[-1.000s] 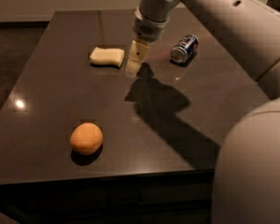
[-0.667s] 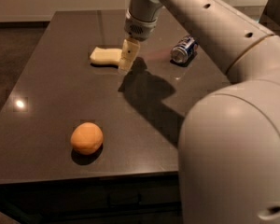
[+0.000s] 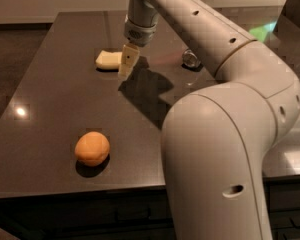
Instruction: Move sponge near orange
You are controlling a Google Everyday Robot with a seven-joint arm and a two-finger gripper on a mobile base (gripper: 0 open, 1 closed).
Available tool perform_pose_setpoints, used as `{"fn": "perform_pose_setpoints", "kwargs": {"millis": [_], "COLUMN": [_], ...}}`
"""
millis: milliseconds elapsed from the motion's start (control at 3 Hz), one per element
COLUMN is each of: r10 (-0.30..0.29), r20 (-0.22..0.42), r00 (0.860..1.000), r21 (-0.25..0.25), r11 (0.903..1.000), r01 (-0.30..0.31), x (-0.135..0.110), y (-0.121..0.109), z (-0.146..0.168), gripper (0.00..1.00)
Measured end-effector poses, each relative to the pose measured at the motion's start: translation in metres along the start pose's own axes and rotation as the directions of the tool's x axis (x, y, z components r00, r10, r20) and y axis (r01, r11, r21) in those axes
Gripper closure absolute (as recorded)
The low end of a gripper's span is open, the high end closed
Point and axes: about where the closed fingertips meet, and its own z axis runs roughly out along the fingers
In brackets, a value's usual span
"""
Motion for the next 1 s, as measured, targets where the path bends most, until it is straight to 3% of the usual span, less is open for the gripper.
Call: {"fn": "perform_pose_setpoints", "kwargs": {"millis": [333, 1000], "r10": [-0.002, -0.006], "r20": [-0.008, -0.013], "r00": [1.000, 1.000], "r21": [-0.019, -0.056], "r11": [0.9998, 0.9984], "r01": [0.002, 0.005], "x": [-0.011, -0.025], "y": [0.003, 0.006], "z": [0.013, 0.025], "gripper": [0.00, 0.47]}}
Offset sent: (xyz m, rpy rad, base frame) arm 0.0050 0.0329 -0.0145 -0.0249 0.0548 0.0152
